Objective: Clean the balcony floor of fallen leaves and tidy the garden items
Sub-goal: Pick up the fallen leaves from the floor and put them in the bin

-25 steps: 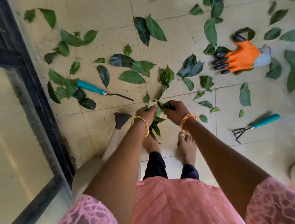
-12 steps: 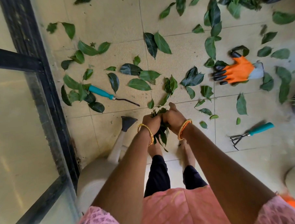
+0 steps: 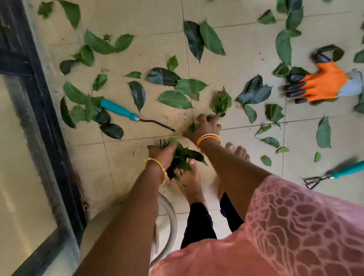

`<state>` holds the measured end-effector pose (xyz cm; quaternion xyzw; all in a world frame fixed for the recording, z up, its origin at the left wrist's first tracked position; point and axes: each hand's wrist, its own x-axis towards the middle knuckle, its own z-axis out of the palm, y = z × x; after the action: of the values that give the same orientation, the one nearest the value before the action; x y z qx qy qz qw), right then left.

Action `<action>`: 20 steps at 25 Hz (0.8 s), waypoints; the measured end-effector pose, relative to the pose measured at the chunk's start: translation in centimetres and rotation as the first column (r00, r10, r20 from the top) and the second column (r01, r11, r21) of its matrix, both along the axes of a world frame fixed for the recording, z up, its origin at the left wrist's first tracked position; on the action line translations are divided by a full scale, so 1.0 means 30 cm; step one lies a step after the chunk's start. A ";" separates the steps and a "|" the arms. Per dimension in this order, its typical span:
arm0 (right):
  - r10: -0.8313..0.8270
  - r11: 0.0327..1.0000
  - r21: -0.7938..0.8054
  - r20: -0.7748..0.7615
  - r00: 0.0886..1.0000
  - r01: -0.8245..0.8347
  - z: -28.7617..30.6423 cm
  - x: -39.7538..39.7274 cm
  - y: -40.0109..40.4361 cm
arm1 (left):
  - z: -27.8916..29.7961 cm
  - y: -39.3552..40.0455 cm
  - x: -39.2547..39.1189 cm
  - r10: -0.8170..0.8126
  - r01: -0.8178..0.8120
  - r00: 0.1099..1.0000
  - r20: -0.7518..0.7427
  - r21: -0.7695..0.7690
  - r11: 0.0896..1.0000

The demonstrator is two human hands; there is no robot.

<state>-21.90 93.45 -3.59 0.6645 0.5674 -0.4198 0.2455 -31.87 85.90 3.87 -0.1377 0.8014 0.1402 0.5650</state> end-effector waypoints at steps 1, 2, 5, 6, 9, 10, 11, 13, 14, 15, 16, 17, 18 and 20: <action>0.002 0.999 0.048 0.034 0.999 -0.004 -0.022 -0.023 -0.017 | -0.018 -0.002 -0.010 -0.009 0.009 1.000 -0.011 -0.011 1.000; -0.011 0.995 0.101 0.044 0.999 0.006 -0.039 -0.040 -0.033 | -0.034 -0.003 -0.015 -0.027 0.027 1.000 -0.015 -0.021 0.999; -0.019 0.981 0.191 -0.041 0.999 0.027 -0.076 -0.047 -0.054 | -0.049 0.014 -0.014 -0.089 0.089 0.996 -0.024 -0.039 0.995; 0.007 0.977 0.212 -0.066 0.998 0.008 -0.083 -0.037 -0.052 | -0.046 0.025 -0.009 -0.080 0.079 0.996 -0.027 -0.043 0.996; -0.004 0.972 0.230 -0.151 0.989 0.039 -0.069 0.022 -0.019 | -0.033 0.064 0.008 -0.051 0.047 0.998 -0.046 -0.080 0.996; -0.040 0.972 0.219 -0.192 0.981 0.082 -0.044 0.045 0.006 | -0.022 0.077 0.016 -0.047 0.041 0.997 -0.060 -0.094 0.995; -0.087 0.973 0.187 -0.242 0.966 0.135 -0.015 0.067 0.032 | -0.011 0.091 0.025 -0.049 0.040 0.996 -0.081 -0.106 0.994; -0.226 0.964 0.049 -0.360 0.905 0.260 0.066 0.106 0.084 | 0.034 0.130 0.042 -0.028 0.019 0.996 -0.082 -0.110 0.994; -0.305 0.947 -0.035 -0.409 0.860 0.319 0.118 0.120 0.109 | 0.058 0.150 0.053 -0.008 0.002 0.998 -0.060 -0.095 0.995; -0.367 0.928 -0.113 -0.440 0.820 0.354 0.170 0.128 0.128 | 0.083 0.173 0.064 0.000 -0.002 1.000 -0.023 -0.077 0.997; -0.392 0.920 -0.173 -0.453 0.801 0.352 0.215 0.134 0.142 | 0.104 0.197 0.081 -0.008 0.009 1.000 0.026 -0.053 0.999; -0.378 0.926 -0.203 -0.459 0.804 0.319 0.254 0.136 0.154 | 0.124 0.224 0.102 -0.038 0.040 0.997 0.067 -0.034 0.999; -0.348 0.936 -0.216 -0.465 0.814 0.277 0.287 0.138 0.164 | 0.142 0.244 0.119 -0.070 0.072 0.994 0.087 -0.026 0.997; -0.382 0.919 -0.286 -0.477 0.792 0.270 0.330 0.153 0.187 | 0.153 0.271 0.133 -0.071 0.072 0.992 0.101 -0.009 0.997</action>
<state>-17.32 99.07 6.31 0.5842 0.4428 -0.6764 0.0716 -27.88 94.03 8.46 -0.1196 0.7772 0.1076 0.6083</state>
